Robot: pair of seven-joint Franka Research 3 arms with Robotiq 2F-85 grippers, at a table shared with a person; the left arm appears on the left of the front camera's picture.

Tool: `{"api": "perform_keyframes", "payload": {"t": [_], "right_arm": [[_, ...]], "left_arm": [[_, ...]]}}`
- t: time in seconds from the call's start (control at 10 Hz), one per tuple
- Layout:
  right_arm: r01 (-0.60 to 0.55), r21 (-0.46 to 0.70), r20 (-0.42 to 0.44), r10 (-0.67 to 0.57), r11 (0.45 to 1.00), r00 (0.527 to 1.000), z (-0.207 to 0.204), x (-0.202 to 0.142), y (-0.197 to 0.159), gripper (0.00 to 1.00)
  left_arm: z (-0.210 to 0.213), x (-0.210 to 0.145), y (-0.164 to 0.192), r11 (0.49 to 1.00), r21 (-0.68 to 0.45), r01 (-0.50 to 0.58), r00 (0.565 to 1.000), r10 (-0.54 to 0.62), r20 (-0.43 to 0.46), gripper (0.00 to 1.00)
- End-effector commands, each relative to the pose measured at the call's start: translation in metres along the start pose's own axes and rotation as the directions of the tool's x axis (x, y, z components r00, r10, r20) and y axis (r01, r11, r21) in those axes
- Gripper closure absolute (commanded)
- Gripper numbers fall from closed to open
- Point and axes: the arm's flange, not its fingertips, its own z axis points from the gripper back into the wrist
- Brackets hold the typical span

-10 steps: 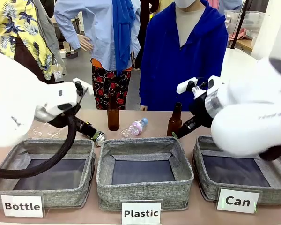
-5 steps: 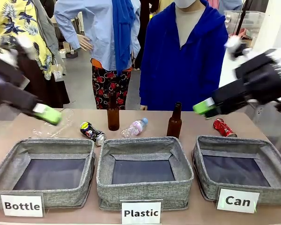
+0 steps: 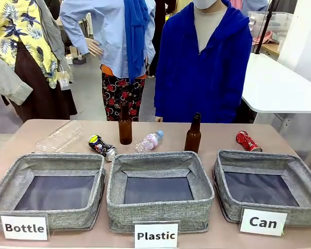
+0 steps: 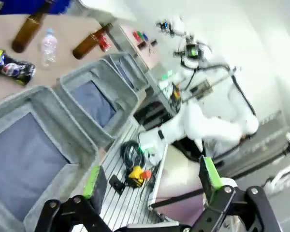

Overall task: Sort the can waste into the basket.
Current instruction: Pick up the can waste from the table and place it in the right Fabric basket.

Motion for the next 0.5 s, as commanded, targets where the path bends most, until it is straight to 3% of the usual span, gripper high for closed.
{"api": "perform_keyframes", "payload": {"t": [0.0, 0.2, 0.4], "right_arm": [[0.025, 0.069, 0.165, -0.036, 0.997, 0.986, 0.041, -0.014, -0.037, 0.0], [0.104, 0.032, 0.319, -0.109, 0.994, 0.941, 0.075, -0.04, -0.065, 0.0], [0.183, -0.012, 0.366, -0.166, 0.983, 0.916, 0.083, -0.043, -0.072, 0.0]], "left_arm": [[-0.022, -0.032, 0.027, 0.993, -0.085, -0.087, 0.984, 0.099, 0.147, 0.0], [-0.028, -0.049, 0.026, 0.987, -0.117, -0.111, 0.956, 0.138, 0.257, 0.0], [-0.053, -0.055, 0.004, 0.99, -0.096, -0.104, 0.94, 0.129, 0.316, 0.0]]}}
